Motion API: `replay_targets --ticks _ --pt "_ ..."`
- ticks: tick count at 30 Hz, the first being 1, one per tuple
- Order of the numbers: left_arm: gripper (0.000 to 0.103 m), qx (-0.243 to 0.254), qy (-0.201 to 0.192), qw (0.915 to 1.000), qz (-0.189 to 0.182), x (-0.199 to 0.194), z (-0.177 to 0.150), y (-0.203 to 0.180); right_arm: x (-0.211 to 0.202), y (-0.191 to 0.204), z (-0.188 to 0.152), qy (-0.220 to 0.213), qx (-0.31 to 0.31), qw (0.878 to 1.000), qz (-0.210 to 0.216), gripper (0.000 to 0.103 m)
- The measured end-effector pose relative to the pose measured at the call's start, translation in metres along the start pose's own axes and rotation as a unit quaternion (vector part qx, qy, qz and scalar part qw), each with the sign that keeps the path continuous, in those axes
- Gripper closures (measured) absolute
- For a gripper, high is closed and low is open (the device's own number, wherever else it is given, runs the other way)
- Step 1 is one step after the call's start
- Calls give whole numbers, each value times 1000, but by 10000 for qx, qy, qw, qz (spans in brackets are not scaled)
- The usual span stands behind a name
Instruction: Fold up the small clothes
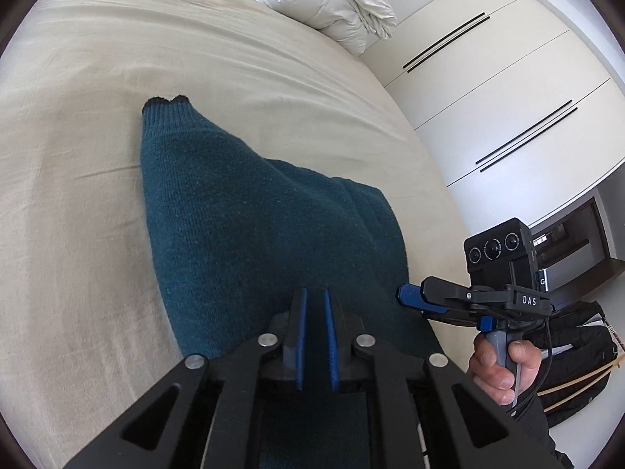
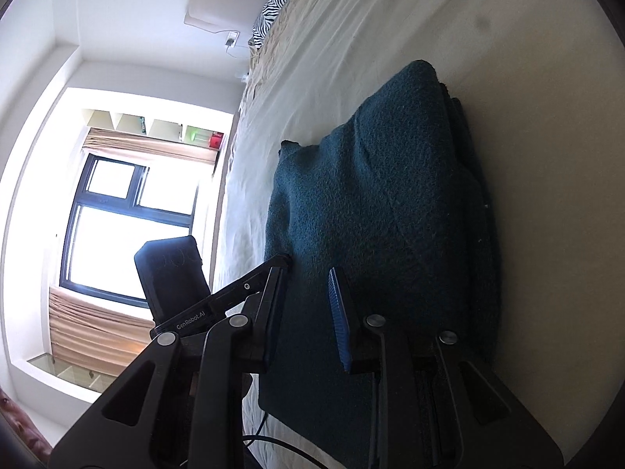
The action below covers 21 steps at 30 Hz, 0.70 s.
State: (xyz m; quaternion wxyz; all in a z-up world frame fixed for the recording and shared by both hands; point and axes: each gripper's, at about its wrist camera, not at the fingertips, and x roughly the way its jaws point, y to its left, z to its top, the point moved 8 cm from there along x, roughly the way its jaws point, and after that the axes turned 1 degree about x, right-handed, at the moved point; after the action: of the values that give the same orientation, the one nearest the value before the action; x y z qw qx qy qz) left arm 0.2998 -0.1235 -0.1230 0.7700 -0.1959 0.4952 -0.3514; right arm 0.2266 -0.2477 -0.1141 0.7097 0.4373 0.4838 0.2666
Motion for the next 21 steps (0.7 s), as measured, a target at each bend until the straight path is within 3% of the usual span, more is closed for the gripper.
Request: replay_targets --ticks 4,5,6,8,10,11,13,15,16,21 --pt "81 135 65 9999 66 4 -23 -1 3 6 -24 215 -209 9995 -35 76" --pt "84 74 94 9999 62 9 -26 5 9 -3 -28 249 -122 9995 -162 76" --pt "95 -80 97 9999 50 13 -26 12 11 -12 -29 250 -6 9996 -158 76" --pt "97 -347 117 9993 -109 15 -22 19 9 -20 -30 145 176 9997 51 78" --pt "100 -306 99 9995 -79 8 -23 17 1 -16 -28 34 213 9998 2 76" --pt "98 -255 59 9996 -84 1 -24 13 -3 -9 -31 20 91 10000 -36 75" --pt "76 -186 -54 9996 -209 -11 -28 1 -11 5 -42 43 -104 9999 60 75" --pt "70 -97 -120 9996 -239 -16 -35 -8 -13 14 -57 115 -237 9996 140 68" --pt "69 -41 -102 9998 -185 -14 -40 -9 -14 12 -63 133 -269 9995 87 53" --pt "81 -171 -38 9997 -144 5 -44 2 -11 -10 -76 103 -107 9999 -36 52"
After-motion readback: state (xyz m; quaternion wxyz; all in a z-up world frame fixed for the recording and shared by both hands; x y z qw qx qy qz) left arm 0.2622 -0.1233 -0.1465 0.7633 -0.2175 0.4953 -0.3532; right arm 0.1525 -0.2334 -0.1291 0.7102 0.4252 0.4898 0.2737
